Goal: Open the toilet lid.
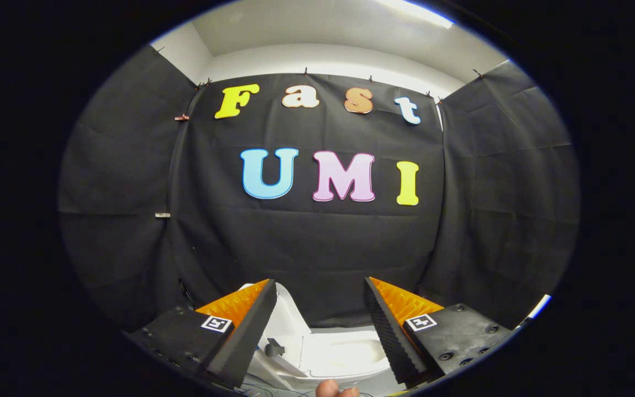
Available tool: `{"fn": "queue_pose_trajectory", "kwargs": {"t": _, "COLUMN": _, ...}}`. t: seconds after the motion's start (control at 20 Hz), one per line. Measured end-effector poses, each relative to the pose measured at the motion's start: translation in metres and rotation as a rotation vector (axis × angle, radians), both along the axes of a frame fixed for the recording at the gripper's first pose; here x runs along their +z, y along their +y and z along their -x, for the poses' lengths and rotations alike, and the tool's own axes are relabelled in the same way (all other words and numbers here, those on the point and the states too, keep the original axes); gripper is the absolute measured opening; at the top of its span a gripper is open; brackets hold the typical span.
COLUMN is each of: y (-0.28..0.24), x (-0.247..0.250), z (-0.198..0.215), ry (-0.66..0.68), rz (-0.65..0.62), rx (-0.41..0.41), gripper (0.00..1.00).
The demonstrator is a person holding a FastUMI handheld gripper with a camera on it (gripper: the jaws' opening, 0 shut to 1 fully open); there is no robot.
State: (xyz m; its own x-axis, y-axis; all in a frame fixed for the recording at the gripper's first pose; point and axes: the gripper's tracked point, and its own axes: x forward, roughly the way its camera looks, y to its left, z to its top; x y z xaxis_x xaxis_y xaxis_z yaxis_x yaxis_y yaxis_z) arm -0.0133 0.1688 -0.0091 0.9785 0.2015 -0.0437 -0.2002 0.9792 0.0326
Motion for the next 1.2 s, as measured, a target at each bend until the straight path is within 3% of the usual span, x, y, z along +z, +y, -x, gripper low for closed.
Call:
{"fn": "queue_pose_trajectory", "kwargs": {"t": 0.55, "y": -0.071, "x": 0.028, "z": 0.01, "ry": -0.055, "rz": -0.02, "rx": -0.049, "gripper": 0.98}}
{"fn": "queue_pose_trajectory", "kwargs": {"t": 1.2, "y": -0.061, "x": 0.03, "z": 0.016, "ry": -0.054, "rz": 0.004, "rx": -0.016, "gripper": 0.98}}
